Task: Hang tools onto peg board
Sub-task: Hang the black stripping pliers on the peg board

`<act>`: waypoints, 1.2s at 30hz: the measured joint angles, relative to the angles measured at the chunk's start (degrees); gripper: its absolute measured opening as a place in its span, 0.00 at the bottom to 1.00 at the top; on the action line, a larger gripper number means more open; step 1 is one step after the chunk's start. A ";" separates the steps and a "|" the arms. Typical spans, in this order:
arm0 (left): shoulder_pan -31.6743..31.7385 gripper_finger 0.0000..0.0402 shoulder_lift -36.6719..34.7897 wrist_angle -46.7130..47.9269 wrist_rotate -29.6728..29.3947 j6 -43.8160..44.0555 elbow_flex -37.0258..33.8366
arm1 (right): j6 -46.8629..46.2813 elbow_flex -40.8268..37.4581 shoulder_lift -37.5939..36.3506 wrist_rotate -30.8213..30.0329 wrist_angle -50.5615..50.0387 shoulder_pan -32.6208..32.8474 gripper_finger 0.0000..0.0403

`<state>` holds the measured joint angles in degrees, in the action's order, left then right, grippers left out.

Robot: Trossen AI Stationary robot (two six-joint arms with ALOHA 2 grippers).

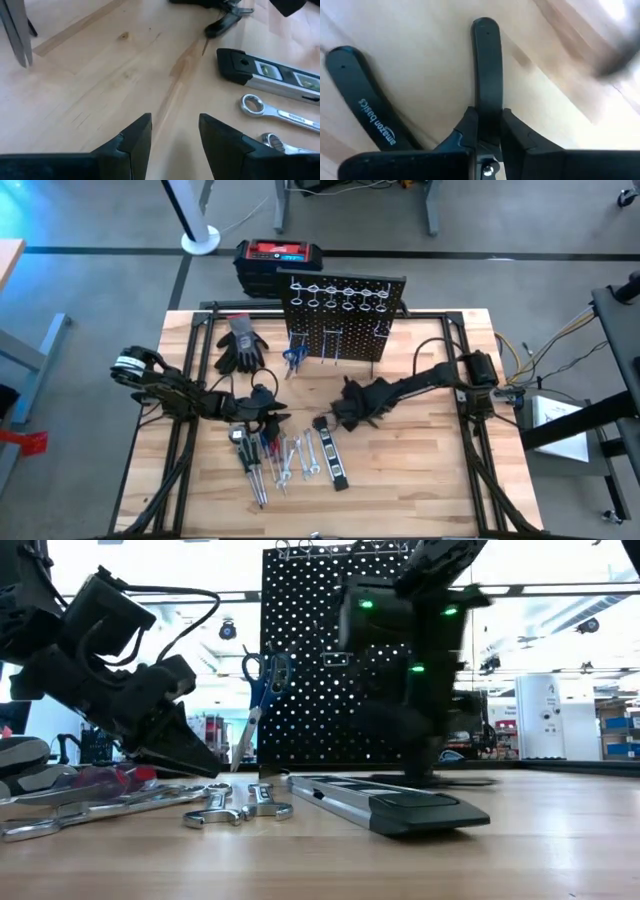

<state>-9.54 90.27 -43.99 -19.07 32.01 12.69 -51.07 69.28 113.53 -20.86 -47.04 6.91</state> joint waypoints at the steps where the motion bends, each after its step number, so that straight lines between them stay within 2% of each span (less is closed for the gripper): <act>1: 0.00 0.39 -0.07 -0.11 0.00 0.15 0.02 | -0.50 -0.18 -1.08 -0.98 -1.16 0.49 0.08; 2: 0.00 0.39 -0.16 -0.13 0.00 0.26 0.13 | -1.30 -0.56 -2.12 -1.55 -2.90 1.01 0.08; 4: -0.02 0.39 -0.33 -0.26 0.02 0.26 0.52 | -2.83 -1.49 -5.38 -5.47 -4.74 2.47 0.01; 10: -0.56 0.39 -0.58 -3.99 1.98 -2.33 2.17 | -12.84 -8.52 -17.01 -15.81 -2.47 8.17 0.01; 14: -0.66 0.39 -0.75 -7.05 5.01 -3.70 3.68 | -17.18 -14.88 -24.81 -17.62 -1.03 11.13 0.01; 17: -0.79 0.39 -0.78 -7.01 5.47 -4.81 4.87 | -14.93 -20.36 -28.24 -17.65 3.29 11.94 0.00; 20: -0.78 0.39 -0.75 -7.02 5.77 -5.94 5.54 | -4.35 -25.16 -30.26 -13.92 13.07 10.45 0.05; 24: -0.77 0.39 -0.75 -6.95 6.23 -6.01 5.66 | 10.37 -28.33 -30.00 -6.85 25.14 6.63 0.20; 27: -0.79 0.39 -0.75 -6.67 6.25 -5.81 5.66 | 18.22 -28.33 -28.67 -4.82 25.90 4.22 0.33; 30: -0.79 0.39 -0.75 -5.99 6.86 -5.37 5.66 | 24.74 -28.20 -28.10 2.72 25.94 1.64 0.43; 32: -0.76 0.39 -0.75 -5.52 7.08 -5.00 5.66 | 27.00 -28.30 -27.29 7.16 26.09 0.43 0.46; 36: -0.74 0.39 -0.75 -5.33 7.08 -4.96 5.66 | 32.01 -28.65 -24.74 7.94 25.55 -0.69 0.46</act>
<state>-10.28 89.52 -49.32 -11.99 27.05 18.35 -19.06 40.63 88.80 -12.92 -21.49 6.22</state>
